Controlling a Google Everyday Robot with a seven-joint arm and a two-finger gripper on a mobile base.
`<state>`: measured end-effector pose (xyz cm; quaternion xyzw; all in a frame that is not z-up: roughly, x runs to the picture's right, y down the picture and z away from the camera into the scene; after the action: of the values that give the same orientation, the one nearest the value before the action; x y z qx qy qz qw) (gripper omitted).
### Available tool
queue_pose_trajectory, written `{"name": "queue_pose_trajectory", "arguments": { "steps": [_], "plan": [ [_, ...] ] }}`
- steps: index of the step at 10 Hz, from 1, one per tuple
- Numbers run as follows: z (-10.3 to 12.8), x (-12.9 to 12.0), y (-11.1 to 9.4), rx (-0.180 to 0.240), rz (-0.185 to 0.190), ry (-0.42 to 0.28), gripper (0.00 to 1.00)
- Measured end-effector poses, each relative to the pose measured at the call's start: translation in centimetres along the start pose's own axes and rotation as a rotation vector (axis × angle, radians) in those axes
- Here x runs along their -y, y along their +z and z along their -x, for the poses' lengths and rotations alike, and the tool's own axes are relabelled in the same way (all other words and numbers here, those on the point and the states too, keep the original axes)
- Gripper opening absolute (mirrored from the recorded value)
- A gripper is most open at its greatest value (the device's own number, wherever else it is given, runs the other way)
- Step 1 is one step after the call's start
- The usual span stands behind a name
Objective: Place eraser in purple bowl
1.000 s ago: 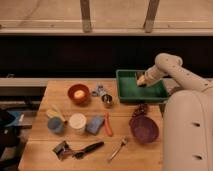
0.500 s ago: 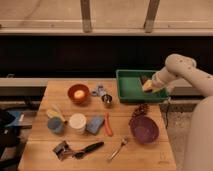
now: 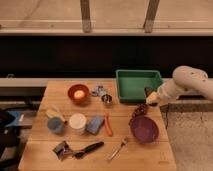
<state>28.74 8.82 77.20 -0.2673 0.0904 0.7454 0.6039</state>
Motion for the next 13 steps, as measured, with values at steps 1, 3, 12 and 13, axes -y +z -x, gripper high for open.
{"name": "queue_pose_trajectory", "arguments": {
  "steps": [1, 3, 12, 13],
  "plan": [
    [-0.8, -0.1, -0.1, -0.01, 0.006, 0.008, 0.0],
    [-0.7, -0.4, 0.0, -0.011, 0.008, 0.004, 0.0],
    [-6.6, -0.8, 0.1, -0.008, -0.063, -0.048, 0.0],
    [-8.5, -0.5, -0.3, 0.001, -0.067, -0.044, 0.0]
  ]
}}
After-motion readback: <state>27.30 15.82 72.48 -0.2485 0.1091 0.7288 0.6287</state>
